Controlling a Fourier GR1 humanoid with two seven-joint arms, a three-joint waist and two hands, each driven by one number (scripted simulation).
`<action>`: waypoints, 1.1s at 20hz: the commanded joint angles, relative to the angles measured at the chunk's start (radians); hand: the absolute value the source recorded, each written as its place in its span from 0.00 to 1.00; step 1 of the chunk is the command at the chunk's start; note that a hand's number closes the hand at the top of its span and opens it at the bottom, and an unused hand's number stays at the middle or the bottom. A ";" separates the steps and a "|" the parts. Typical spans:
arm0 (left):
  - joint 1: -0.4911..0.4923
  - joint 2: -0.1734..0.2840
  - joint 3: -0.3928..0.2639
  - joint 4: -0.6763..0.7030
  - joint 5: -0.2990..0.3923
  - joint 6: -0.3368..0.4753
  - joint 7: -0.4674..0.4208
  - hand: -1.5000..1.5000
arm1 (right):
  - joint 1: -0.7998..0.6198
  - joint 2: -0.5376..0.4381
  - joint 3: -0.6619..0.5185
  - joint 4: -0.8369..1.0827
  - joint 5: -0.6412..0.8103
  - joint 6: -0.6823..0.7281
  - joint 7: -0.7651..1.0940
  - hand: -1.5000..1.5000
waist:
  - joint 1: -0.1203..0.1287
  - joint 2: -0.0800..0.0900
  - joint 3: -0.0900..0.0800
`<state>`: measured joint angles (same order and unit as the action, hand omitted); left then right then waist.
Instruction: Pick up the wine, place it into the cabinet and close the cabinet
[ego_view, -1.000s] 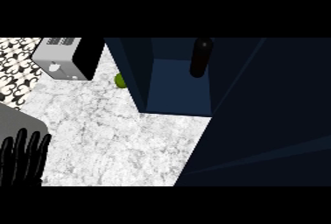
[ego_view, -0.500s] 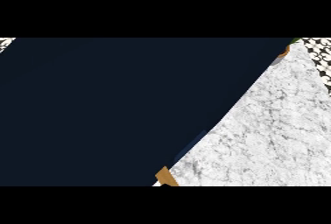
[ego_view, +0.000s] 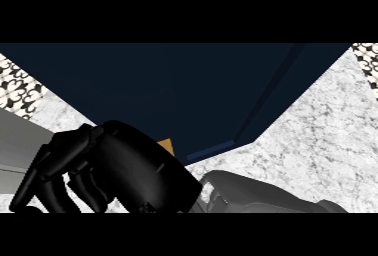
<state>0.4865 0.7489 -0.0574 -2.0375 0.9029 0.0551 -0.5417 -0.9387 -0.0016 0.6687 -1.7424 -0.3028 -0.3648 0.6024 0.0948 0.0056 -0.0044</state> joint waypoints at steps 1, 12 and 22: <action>-0.012 0.026 0.073 0.034 0.056 -0.047 0.023 0.00 | -0.224 0.002 -0.075 0.212 -0.118 -0.020 -0.050 1.00 | -0.006 0.004 0.001; -0.055 0.054 0.165 0.075 0.120 -0.086 0.066 0.00 | -0.330 0.002 -0.142 0.602 -0.611 0.369 -0.062 1.00 | -0.010 0.015 0.001; -0.006 0.054 0.238 0.003 0.150 -0.072 0.116 0.00 | -0.421 -0.059 -0.283 0.984 -0.419 0.408 -0.373 1.00 | -0.029 0.011 0.004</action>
<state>0.4775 0.7970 0.1468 -2.0030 1.0261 -0.0318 -0.4518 -1.3412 0.0003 0.4537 -0.9120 -0.7639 0.0315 0.3165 0.0725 0.0036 -0.0072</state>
